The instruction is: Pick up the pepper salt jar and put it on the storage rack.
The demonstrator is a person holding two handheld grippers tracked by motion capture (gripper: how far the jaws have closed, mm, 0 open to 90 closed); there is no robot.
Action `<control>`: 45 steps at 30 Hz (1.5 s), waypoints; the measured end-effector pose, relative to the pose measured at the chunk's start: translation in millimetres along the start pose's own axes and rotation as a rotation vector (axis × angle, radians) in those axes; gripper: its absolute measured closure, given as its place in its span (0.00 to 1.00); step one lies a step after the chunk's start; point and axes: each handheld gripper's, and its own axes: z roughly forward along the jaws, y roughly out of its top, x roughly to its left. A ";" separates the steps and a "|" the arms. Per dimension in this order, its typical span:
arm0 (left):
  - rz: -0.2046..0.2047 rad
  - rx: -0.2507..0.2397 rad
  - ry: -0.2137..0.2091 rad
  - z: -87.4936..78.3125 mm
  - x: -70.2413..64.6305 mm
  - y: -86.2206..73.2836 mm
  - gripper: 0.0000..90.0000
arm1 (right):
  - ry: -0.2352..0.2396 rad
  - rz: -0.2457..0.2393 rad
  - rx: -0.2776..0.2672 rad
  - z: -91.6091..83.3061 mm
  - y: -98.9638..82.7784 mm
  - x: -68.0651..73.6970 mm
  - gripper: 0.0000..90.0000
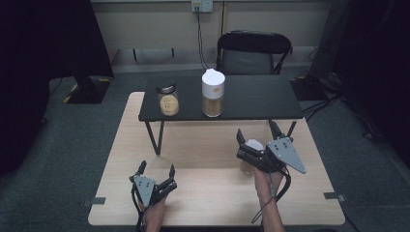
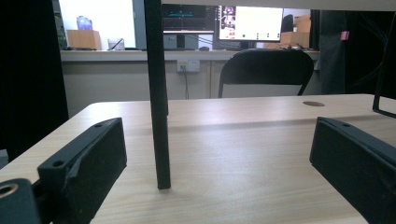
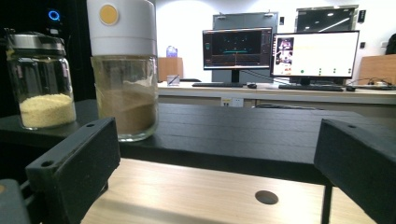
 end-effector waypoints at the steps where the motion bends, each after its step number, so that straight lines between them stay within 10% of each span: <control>1: 0.000 0.000 0.000 0.0 0.0 0.0 0.04 | -0.002 0.000 0.001 -1.0 -0.9 -0.6 0.00; 45: 0.000 -0.001 -0.001 -0.3 -0.1 0.0 0.04 | -0.023 -0.011 0.055 -46.3 -79.1 6.5 0.00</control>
